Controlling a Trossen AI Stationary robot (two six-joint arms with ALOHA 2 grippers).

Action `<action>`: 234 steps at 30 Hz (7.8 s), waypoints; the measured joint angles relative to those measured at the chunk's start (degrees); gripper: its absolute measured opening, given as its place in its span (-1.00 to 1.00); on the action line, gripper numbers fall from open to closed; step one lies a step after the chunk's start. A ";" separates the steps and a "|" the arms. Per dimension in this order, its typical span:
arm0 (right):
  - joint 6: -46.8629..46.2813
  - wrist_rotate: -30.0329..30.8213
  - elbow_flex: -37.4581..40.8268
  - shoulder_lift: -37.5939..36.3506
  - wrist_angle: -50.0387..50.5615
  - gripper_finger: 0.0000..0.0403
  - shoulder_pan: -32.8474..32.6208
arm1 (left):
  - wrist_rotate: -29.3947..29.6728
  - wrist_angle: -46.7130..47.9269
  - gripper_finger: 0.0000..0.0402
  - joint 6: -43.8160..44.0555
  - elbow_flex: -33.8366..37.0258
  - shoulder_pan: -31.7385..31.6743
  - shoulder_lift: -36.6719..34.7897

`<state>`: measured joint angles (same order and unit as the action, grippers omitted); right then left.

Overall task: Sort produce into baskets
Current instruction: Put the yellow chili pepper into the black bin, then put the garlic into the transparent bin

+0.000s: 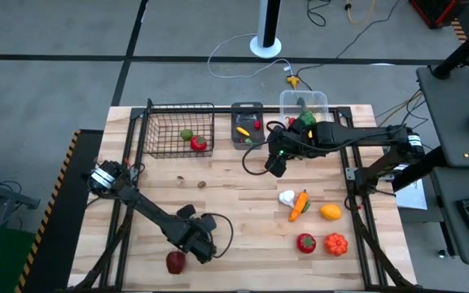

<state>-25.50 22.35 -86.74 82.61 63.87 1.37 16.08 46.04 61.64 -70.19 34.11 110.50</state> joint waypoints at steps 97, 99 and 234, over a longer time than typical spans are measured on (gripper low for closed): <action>27.66 -10.08 29.85 8.91 -101.19 -0.89 -9.19 | 28.81 -50.70 0.11 -38.96 30.49 -1.31 -38.23; 25.27 -4.06 29.72 7.06 -96.03 -0.89 -7.12 | 28.78 -45.54 0.12 -32.98 30.49 -0.88 -39.10; -26.21 -20.59 15.28 10.68 2.19 0.81 -13.07 | 28.43 -30.39 0.13 -34.33 30.47 -0.96 -53.36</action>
<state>-51.71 1.76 -71.45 93.29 66.06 -11.70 44.51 15.65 27.31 -39.72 33.15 57.14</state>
